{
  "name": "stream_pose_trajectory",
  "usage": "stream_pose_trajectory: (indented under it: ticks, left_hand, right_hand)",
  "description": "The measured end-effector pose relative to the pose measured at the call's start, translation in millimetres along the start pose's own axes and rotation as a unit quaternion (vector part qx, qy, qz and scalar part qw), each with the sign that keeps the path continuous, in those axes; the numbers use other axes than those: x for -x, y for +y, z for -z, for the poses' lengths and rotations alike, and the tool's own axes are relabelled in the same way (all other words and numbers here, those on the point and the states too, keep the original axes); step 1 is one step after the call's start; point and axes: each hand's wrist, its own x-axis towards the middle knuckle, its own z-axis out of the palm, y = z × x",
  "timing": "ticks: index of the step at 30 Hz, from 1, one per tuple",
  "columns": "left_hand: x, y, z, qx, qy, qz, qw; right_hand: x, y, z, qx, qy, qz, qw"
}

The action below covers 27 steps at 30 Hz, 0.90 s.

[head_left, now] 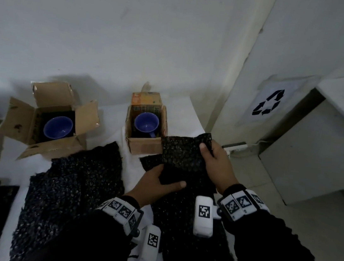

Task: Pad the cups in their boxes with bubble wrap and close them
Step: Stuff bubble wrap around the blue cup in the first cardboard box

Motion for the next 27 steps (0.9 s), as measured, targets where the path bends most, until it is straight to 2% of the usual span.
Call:
stream_pose_trajectory:
  ticks: [2,4,5,7,9,12,14,15,18,21,23,25,27]
  left_hand:
    - [3,17,4,0.114,-0.019,0.016,0.993]
    - [4,32,10,0.193,-0.011,0.023,0.981]
    - [4,38,14,0.212,0.003,0.021,0.977]
    - [1,46,25,0.222,0.025,0.022,0.975]
    - [-2,50,37,0.247,0.023,0.039,0.968]
    - [1,58,55,0.344,0.004,0.08,0.935]
    - [4,62,64,0.403,-0.008,0.09,0.911]
    - [4,62,68,0.412,-0.003,0.09,0.907]
    - [0,58,76,0.335,0.033,0.078,0.938]
    - [-7,54,84,0.281,0.042,0.076,0.956]
    - [-11,52,90,0.295,0.022,0.077,0.952]
    - [-17,50,94,0.301,-0.001,0.075,0.951]
    - [-25,50,96,0.282,0.008,0.066,0.957]
  right_hand:
    - [-3,-12,1,-0.085,-0.005,-0.036,0.996]
    - [-3,-23,4,-0.205,-0.066,-0.089,0.972]
    - [-2,-28,6,-0.229,-0.102,-0.096,0.963]
    - [-1,-30,9,-0.201,-0.14,-0.067,0.967]
    - [-1,-32,10,-0.15,-0.128,-0.016,0.98]
    - [-4,-36,6,-0.119,-0.104,0.047,0.986]
    - [-5,-39,0,-0.051,-0.114,0.121,0.985]
    - [-6,-40,-4,-0.007,-0.124,0.146,0.981]
    - [-8,-45,-16,0.047,-0.174,0.14,0.974]
    - [-12,-48,-27,-0.063,-0.215,0.086,0.971]
    - [-16,-50,-35,-0.15,-0.197,0.02,0.969]
    - [-25,-49,-44,-0.087,-0.112,0.042,0.989]
    - [-34,-47,-53,-0.007,-0.036,0.074,0.997]
